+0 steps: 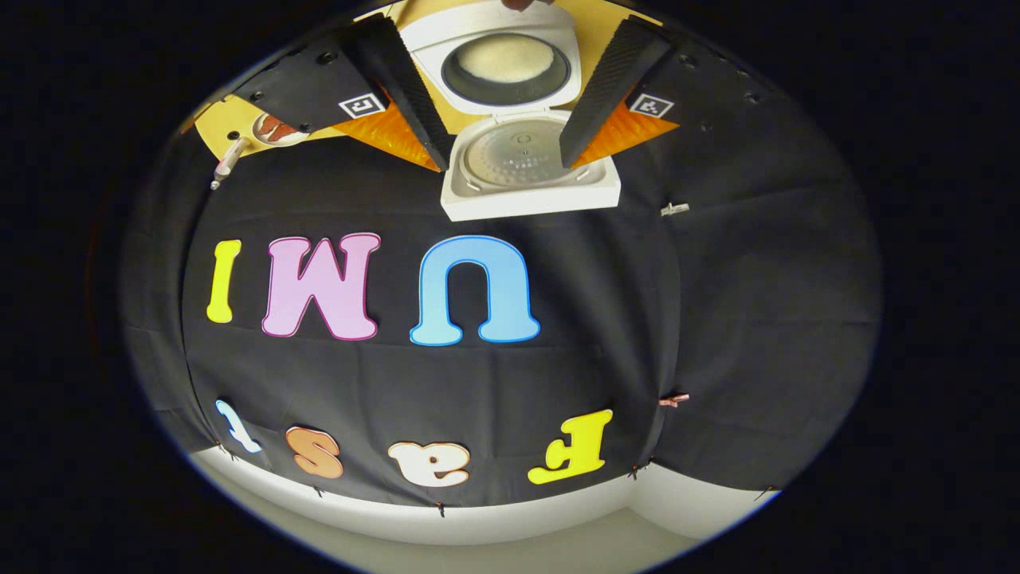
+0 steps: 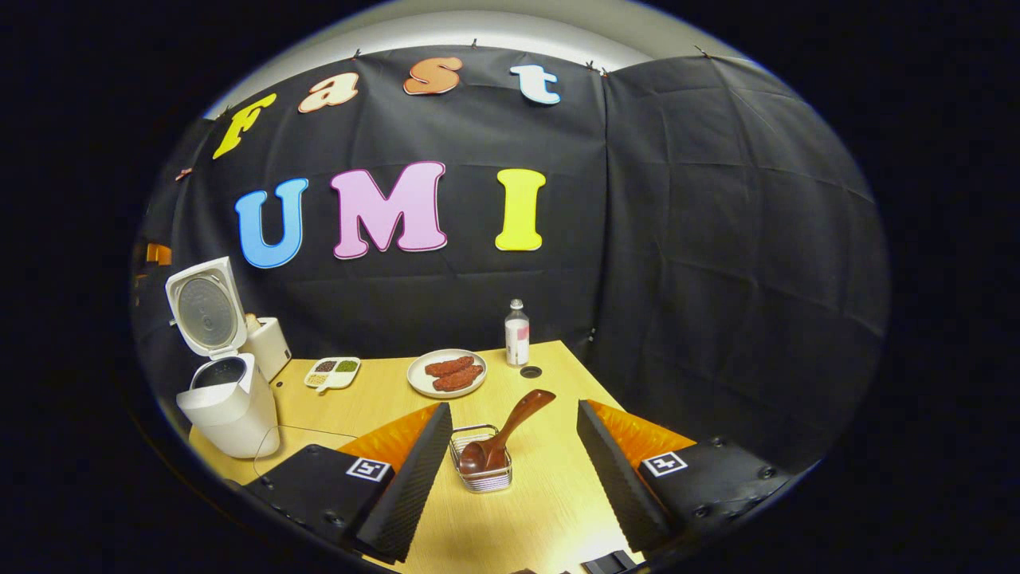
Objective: Close the left gripper, press the button to open the rice cooker; take a wooden spoon from the chopstick holder with the right hand, scoop a spoonful of rice and pour it into the rice cooker, then put the wooden spoon back into the chopstick holder.
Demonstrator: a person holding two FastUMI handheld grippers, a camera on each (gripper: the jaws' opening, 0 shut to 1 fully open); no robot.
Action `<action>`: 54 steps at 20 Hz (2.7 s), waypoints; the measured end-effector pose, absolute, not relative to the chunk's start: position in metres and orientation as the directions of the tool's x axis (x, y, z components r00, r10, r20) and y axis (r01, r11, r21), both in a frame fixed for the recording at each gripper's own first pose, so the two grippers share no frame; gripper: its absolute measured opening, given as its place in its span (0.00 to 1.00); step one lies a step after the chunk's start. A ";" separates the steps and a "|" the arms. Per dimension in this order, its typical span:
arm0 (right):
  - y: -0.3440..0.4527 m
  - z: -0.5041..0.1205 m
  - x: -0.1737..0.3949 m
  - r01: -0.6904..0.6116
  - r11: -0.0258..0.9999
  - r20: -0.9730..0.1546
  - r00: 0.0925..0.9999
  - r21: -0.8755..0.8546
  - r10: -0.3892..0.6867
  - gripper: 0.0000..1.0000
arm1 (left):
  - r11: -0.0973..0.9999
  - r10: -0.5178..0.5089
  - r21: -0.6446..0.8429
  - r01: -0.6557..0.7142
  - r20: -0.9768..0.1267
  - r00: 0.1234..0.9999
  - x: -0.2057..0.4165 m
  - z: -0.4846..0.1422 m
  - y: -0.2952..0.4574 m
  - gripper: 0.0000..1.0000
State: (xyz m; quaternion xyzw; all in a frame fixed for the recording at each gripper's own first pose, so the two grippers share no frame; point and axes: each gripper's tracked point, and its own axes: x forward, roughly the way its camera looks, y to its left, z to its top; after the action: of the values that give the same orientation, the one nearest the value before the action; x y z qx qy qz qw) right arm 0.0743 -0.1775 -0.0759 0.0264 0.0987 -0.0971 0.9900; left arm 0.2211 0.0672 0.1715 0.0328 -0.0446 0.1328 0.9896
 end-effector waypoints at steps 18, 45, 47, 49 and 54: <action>-0.151 -0.063 0.049 0.221 0.975 -0.222 0.950 -0.008 -0.217 0.99 | 0.950 0.311 -0.003 -0.311 0.007 0.950 0.402 0.177 0.155 0.95; -0.090 -0.116 0.043 -0.128 0.989 -0.314 0.938 0.073 0.144 0.99 | 0.943 0.306 -0.016 -0.333 -0.354 0.884 0.255 -0.019 0.057 1.00; -0.086 -0.120 0.040 -0.141 0.988 -0.325 0.933 0.068 0.155 0.99 | 0.940 0.306 -0.025 -0.340 -0.380 0.873 0.252 -0.040 0.055 1.00; -0.084 -0.122 0.039 -0.146 0.987 -0.328 0.931 0.065 0.159 0.98 | 0.938 0.310 -0.017 -0.345 -0.398 0.864 0.245 -0.060 0.060 1.00; -0.079 -0.133 0.034 -0.149 0.986 -0.350 0.922 0.069 0.164 0.99 | 0.949 0.288 0.011 -0.314 -0.435 0.853 0.243 -0.093 0.057 1.00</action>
State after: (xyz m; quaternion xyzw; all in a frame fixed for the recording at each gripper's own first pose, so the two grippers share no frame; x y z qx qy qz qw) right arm 0.0342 -0.0791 -0.1326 0.0204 0.1801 0.0798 0.9802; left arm 0.2428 0.0565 -0.0934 -0.0303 0.2213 0.1564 0.9621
